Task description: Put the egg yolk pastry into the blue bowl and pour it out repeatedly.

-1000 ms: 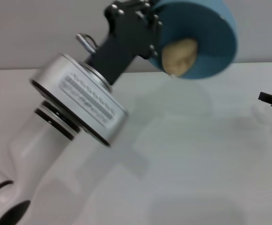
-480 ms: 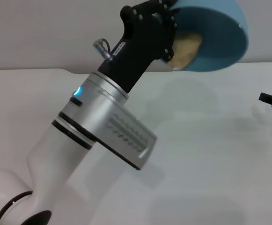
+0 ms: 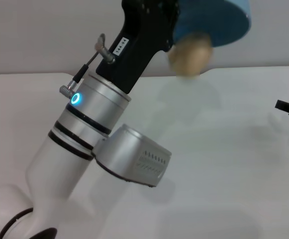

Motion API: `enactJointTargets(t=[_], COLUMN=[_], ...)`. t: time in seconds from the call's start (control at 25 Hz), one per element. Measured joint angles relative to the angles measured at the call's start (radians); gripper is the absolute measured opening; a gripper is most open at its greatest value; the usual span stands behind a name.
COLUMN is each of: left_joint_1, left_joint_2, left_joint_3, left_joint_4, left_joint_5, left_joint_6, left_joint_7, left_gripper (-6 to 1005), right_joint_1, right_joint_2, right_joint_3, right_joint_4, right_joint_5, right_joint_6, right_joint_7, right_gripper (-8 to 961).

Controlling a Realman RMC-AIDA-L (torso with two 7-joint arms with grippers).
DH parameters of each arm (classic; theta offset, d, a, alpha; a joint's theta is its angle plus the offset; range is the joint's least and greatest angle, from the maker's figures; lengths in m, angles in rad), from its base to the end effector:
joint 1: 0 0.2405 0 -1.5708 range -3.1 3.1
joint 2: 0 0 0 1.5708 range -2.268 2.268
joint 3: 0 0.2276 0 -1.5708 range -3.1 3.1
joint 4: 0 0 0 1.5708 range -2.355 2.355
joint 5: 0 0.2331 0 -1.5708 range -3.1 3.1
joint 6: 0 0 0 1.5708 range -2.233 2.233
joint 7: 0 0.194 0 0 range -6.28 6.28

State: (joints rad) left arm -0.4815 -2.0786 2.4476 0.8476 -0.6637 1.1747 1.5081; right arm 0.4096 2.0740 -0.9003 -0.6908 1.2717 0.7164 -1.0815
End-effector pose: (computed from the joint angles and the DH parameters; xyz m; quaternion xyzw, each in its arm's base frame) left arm -0.0400 0.3505 -0.0740 -0.5782 0.4417 -0.1380 0.6719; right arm 0.3569 0.4192 0.0105 -0.6902 0.5646 0.2007 0.4058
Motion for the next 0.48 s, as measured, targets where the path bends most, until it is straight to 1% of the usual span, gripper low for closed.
enactJointTargets(t=[0.12, 0.28, 0.36, 0.44, 0.48], left_joint_1=[0.004, 0.007, 0.004, -0.007, -0.01], left_joint_2=[0.0, 0.0, 0.0, 0.0, 0.0], left_joint_3=[0.024, 0.043, 0.044, 0.041, 0.039], left_joint_4=[0.0, -0.001, -0.001, 0.01, 0.015], left_joint_5=[-0.02, -0.051, -0.1, -0.219, -0.256], left_joint_6=[0.026, 0.01, -0.012, -0.051, -0.061], left_joint_7=[0.019, 0.028, 0.024, 0.017, 0.014], left_gripper=[28, 28, 27, 27, 27], right_joint_1=[0.001, 0.004, 0.006, 0.008, 0.009], right_joint_2=[0.0, 0.0, 0.0, -0.001, -0.001], right_joint_3=[0.0, -0.002, -0.007, -0.01, -0.014], right_joint_4=[0.006, 0.006, 0.006, 0.006, 0.006], right_joint_5=[0.0, 0.002, 0.002, 0.002, 0.002], right_joint_6=[0.0, 0.0, 0.002, 0.006, 0.008], right_joint_7=[0.0, 0.0, 0.0, 0.0, 0.0], right_gripper=[383, 382, 382, 382, 381])
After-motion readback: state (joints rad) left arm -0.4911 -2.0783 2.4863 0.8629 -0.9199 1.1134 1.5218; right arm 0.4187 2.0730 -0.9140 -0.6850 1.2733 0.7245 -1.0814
